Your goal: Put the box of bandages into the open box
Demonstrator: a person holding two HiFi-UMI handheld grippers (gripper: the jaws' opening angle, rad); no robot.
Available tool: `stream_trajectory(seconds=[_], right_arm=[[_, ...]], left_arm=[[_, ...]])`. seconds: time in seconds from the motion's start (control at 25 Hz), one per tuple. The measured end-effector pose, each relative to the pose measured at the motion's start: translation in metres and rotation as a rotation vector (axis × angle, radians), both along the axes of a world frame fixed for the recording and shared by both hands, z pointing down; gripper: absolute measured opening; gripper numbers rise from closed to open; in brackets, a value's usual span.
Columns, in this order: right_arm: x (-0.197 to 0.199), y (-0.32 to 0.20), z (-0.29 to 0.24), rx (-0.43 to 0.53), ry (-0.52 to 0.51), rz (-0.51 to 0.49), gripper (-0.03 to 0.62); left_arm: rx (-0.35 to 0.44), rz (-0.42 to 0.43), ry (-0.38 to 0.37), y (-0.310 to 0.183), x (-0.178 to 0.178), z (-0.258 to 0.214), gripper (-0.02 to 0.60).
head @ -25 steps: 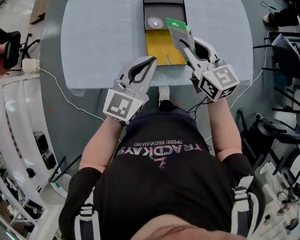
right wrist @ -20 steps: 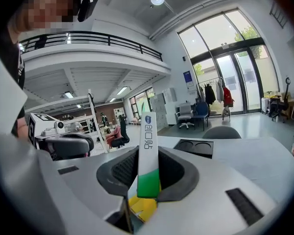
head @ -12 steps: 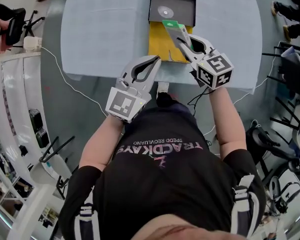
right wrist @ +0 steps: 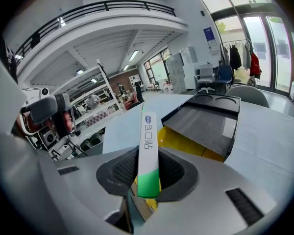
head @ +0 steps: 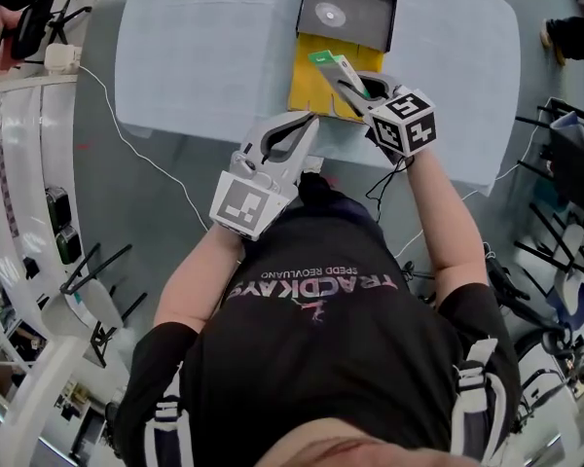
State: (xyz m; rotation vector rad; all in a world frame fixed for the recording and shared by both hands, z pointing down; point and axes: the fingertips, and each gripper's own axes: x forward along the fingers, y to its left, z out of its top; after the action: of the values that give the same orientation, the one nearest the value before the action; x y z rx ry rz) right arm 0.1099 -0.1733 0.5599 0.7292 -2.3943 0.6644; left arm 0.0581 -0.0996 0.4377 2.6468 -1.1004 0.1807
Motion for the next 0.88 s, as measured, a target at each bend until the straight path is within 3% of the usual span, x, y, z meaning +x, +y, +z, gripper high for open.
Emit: stream_trajectory(seconds=[0.36,0.88], right_arm=[[-0.020,0.012,0.048,-0.142,0.137,-0.161,0.091],[-0.013,0.032,0.081,-0.267,0.285,-0.346,0.091]], left_arm=[[-0.021,-0.029,0.009,0.004,-0.006,0.013,0.017],[-0.036,-0.051,0.013,0.019,-0.001,0.015,0.017]])
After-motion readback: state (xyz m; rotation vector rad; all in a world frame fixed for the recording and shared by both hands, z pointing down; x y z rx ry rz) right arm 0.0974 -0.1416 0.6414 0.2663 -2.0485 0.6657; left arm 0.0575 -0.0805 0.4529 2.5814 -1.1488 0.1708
